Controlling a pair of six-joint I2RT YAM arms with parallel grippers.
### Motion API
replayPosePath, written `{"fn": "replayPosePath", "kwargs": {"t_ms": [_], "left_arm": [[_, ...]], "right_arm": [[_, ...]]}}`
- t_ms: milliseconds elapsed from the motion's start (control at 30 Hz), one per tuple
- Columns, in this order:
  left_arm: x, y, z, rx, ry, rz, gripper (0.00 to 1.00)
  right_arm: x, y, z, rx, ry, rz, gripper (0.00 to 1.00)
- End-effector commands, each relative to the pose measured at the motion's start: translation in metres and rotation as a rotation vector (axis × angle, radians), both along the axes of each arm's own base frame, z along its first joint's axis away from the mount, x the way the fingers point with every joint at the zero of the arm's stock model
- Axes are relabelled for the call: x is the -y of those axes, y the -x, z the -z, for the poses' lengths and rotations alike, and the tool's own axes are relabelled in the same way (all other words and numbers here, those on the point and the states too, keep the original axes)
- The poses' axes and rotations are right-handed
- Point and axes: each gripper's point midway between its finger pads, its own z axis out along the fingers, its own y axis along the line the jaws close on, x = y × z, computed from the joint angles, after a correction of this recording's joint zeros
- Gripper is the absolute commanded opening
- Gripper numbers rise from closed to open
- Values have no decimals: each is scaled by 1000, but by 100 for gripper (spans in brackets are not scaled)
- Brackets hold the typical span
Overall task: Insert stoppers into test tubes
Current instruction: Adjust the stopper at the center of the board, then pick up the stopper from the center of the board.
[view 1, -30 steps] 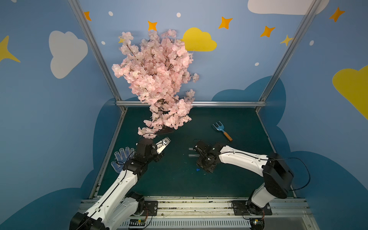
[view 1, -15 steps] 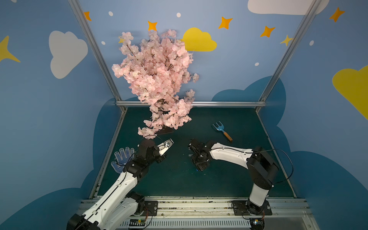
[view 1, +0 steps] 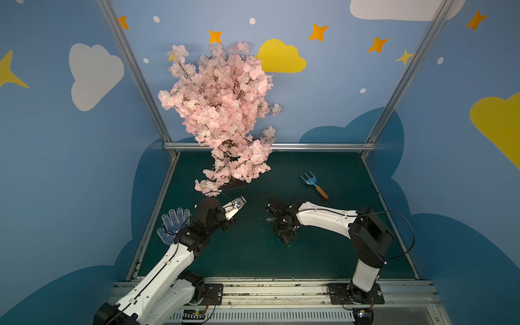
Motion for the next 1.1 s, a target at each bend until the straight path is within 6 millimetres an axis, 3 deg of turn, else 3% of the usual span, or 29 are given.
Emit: {"fn": "replayPosePath", "kwargs": {"t_ms": [0,367,700,1067], "left_arm": [[3,2,-1,12,9,16,2],[2,1,1,11,2,14,2],[2,1,2,11,-1,13,2],[1,2,0,14,0,13,2]], "right_arm": [[4,4,8,-36,32,19,42],[3,6,22,-62,45,19,36],[1,9,23,-72,46,10,27],[-9,11,23,-80,30,-8,28]]}}
